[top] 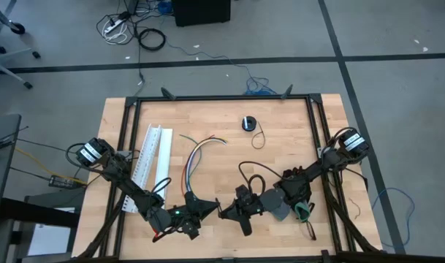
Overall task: Ziptie cables
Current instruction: Wrap the cables together using a ziptie
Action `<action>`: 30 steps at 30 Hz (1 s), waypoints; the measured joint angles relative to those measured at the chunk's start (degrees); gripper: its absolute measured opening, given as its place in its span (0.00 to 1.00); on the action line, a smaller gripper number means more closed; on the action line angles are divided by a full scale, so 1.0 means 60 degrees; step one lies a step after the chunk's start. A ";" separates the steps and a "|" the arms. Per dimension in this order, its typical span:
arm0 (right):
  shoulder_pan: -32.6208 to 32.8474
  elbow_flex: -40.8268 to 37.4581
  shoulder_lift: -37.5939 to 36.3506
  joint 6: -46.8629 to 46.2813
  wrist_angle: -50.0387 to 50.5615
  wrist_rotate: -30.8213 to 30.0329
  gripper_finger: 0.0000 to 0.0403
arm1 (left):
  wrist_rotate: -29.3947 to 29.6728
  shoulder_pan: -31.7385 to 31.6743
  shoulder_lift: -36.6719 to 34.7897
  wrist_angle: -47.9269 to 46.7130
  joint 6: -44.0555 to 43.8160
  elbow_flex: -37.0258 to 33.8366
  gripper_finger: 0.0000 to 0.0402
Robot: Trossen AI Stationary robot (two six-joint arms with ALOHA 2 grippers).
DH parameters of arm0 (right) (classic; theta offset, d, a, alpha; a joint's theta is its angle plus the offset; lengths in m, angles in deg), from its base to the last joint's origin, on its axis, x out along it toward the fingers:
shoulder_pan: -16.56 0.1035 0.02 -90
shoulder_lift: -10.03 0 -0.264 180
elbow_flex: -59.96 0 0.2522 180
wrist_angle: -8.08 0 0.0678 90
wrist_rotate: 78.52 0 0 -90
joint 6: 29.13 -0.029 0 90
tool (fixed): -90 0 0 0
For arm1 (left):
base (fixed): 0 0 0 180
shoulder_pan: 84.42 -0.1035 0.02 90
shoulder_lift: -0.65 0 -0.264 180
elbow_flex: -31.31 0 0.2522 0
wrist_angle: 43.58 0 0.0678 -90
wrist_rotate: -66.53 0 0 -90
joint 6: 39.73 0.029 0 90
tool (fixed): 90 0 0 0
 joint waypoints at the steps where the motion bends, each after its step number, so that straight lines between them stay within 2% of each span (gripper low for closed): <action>1: -0.0004 0.0000 0.0000 -0.0033 -0.0004 0.0020 0.00 | 0.0001 0.0000 0.0000 0.0000 0.0000 0.0000 0.00; 13: 0.0048 0.0000 0.0000 -0.0704 0.0012 0.0165 0.00 | 0.0001 0.0000 0.0000 -0.0007 0.0095 0.0000 0.00; 30: 0.0047 0.0000 0.0000 -0.1535 0.0138 0.0182 0.00 | 0.0001 0.0000 0.0000 -0.0081 0.1817 0.0000 0.00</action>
